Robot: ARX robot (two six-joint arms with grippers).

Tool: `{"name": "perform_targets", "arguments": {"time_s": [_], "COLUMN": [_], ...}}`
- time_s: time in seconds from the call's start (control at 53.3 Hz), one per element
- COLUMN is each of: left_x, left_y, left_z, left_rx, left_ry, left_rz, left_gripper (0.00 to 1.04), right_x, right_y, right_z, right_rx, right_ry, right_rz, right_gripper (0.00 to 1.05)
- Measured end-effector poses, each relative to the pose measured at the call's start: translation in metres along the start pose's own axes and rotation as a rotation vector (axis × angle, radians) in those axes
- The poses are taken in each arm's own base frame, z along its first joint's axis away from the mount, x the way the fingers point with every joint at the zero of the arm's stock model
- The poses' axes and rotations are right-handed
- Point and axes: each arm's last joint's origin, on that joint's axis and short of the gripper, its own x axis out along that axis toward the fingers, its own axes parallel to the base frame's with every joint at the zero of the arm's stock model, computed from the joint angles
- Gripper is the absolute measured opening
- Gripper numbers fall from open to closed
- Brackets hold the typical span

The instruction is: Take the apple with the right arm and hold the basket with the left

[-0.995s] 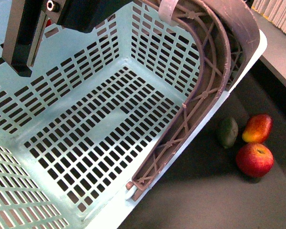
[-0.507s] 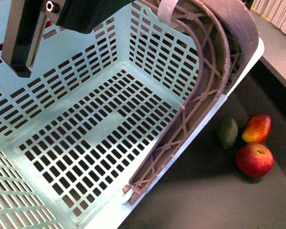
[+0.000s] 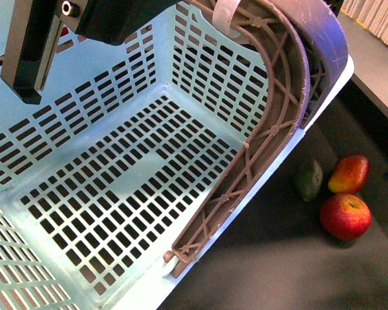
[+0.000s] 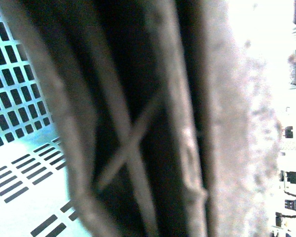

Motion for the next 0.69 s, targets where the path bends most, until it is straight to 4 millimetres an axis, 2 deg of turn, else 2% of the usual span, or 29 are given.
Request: {"name": "perform_targets", "arguments": {"time_s": [0.094, 0.169, 0.413, 0.694], "left_x": [0.0, 0.0, 0.0, 0.0], "left_y": [0.0, 0.0, 0.0, 0.0], "left_z": [0.0, 0.0, 0.0, 0.0], "left_rx": [0.0, 0.0, 0.0, 0.0], "left_ry": [0.0, 0.001, 0.001, 0.0], "left_rz": [-0.001, 0.0, -0.001, 0.0], "left_gripper": [0.15, 0.15, 0.15, 0.15], "right_x": [0.033, 0.051, 0.088, 0.116], "right_y": [-0.001, 0.003, 0.019, 0.02], "right_z": [-0.01, -0.011, -0.002, -0.007], "right_rx": [-0.048, -0.088, -0.165, -0.196], "right_ry": [0.097, 0.126, 0.144, 0.197], "right_rz": [-0.049, -0.068, -0.088, -0.153], "right_gripper": [0.96, 0.96, 0.96, 0.96]}}
